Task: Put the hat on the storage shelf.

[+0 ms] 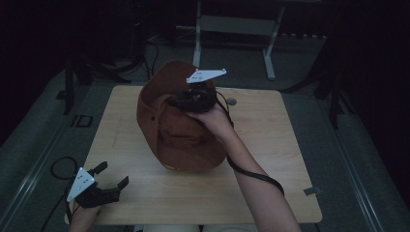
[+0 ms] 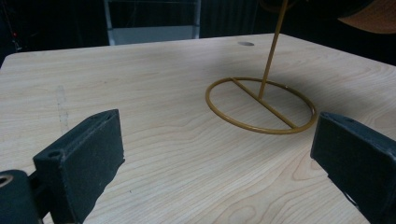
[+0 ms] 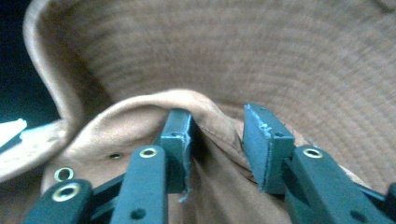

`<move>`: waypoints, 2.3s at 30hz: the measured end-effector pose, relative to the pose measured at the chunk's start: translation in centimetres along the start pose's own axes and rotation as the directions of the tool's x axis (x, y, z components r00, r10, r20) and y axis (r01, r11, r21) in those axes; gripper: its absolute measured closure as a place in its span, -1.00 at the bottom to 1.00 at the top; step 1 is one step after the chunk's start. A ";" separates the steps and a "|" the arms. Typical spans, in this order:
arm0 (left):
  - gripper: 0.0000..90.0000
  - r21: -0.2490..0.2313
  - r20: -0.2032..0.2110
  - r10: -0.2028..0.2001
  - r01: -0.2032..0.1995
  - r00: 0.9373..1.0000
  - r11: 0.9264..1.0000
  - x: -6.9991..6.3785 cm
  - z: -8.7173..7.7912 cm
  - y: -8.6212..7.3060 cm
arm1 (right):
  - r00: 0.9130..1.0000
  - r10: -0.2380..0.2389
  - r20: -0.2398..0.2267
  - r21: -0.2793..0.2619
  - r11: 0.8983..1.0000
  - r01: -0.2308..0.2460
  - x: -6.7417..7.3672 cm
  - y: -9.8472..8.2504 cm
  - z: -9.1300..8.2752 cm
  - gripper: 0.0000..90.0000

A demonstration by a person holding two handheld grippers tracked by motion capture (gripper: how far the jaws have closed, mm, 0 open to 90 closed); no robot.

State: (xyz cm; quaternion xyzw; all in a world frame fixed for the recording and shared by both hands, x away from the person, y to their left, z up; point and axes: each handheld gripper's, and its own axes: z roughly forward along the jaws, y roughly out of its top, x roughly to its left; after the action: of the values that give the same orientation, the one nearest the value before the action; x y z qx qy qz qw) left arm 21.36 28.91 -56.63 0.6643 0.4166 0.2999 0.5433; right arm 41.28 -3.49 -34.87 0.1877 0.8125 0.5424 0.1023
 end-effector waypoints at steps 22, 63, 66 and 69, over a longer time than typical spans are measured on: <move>-0.93 0.010 -0.005 -0.007 0.007 1.000 1.000 0.1 0.1 -0.3 | 0.999 0.037 -0.026 -0.038 0.999 -0.038 -0.6 -1.4 -2.6 -0.63; -0.90 0.024 -0.011 -0.002 0.002 1.000 1.000 -0.2 0.5 -0.7 | 0.980 0.094 0.178 -0.035 0.995 -0.089 -5.3 -12.8 -12.1 -0.69; -0.90 0.024 -0.010 -0.004 0.004 1.000 1.000 -0.2 0.5 -0.7 | 0.974 0.098 0.203 -0.021 0.995 -0.095 -5.7 -14.4 -12.5 -0.69; -0.90 0.020 -0.006 -0.008 0.008 1.000 1.000 -0.2 0.5 -0.8 | 0.971 0.120 0.208 -0.028 0.993 -0.117 -6.0 -15.5 -12.7 -0.68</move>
State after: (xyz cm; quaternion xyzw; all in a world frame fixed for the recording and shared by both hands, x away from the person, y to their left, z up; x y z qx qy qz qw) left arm 21.54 28.58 -57.49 0.6670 0.4240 0.2955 0.5366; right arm 39.02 -22.00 -44.39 0.2909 0.7804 0.5311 0.1561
